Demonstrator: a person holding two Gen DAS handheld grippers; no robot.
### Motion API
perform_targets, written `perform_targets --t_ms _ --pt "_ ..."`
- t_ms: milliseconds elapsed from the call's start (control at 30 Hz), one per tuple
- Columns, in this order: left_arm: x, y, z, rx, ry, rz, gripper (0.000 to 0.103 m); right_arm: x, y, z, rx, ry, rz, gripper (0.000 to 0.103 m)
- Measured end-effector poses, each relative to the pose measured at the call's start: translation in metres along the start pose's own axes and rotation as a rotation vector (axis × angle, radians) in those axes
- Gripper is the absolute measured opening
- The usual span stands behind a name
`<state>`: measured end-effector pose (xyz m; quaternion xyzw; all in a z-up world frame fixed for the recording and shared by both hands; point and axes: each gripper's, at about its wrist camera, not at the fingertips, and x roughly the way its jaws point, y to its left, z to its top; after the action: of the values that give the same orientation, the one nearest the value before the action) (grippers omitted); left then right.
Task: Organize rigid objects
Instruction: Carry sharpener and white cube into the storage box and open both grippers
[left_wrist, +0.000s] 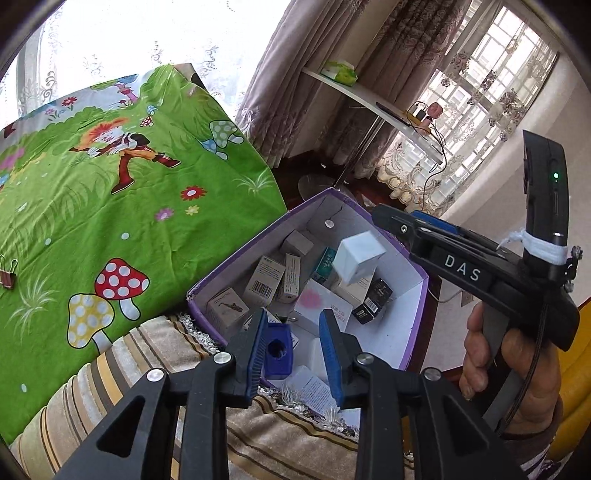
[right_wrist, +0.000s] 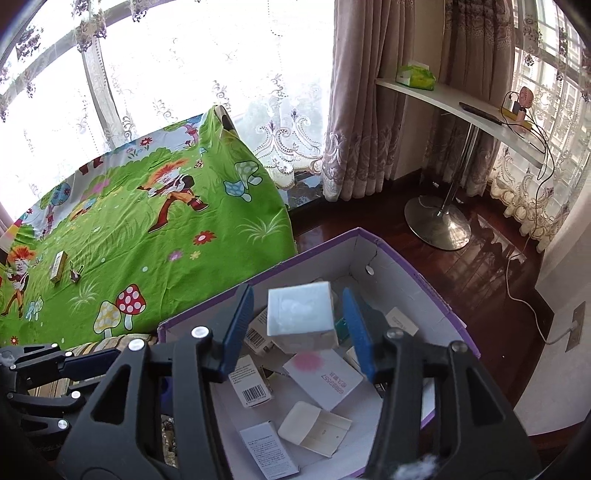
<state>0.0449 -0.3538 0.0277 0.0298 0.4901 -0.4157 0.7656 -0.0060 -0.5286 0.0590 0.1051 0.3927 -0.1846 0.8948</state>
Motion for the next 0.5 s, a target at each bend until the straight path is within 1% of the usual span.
perform_targets --t_ms 33,67,500 --pt "0.000 0.000 0.000 0.000 -0.002 0.002 0.031 -0.001 -0.001 0.000 0.001 -0.004 -0.003 0.068" --pt "-0.001 0.000 0.000 0.000 -0.005 0.004 0.031 -0.002 0.000 0.000 0.000 -0.005 -0.004 0.068" --pt "-0.008 0.010 0.000 -0.028 -0.022 0.009 0.031 -0.003 0.010 0.001 -0.022 0.001 0.006 0.072"
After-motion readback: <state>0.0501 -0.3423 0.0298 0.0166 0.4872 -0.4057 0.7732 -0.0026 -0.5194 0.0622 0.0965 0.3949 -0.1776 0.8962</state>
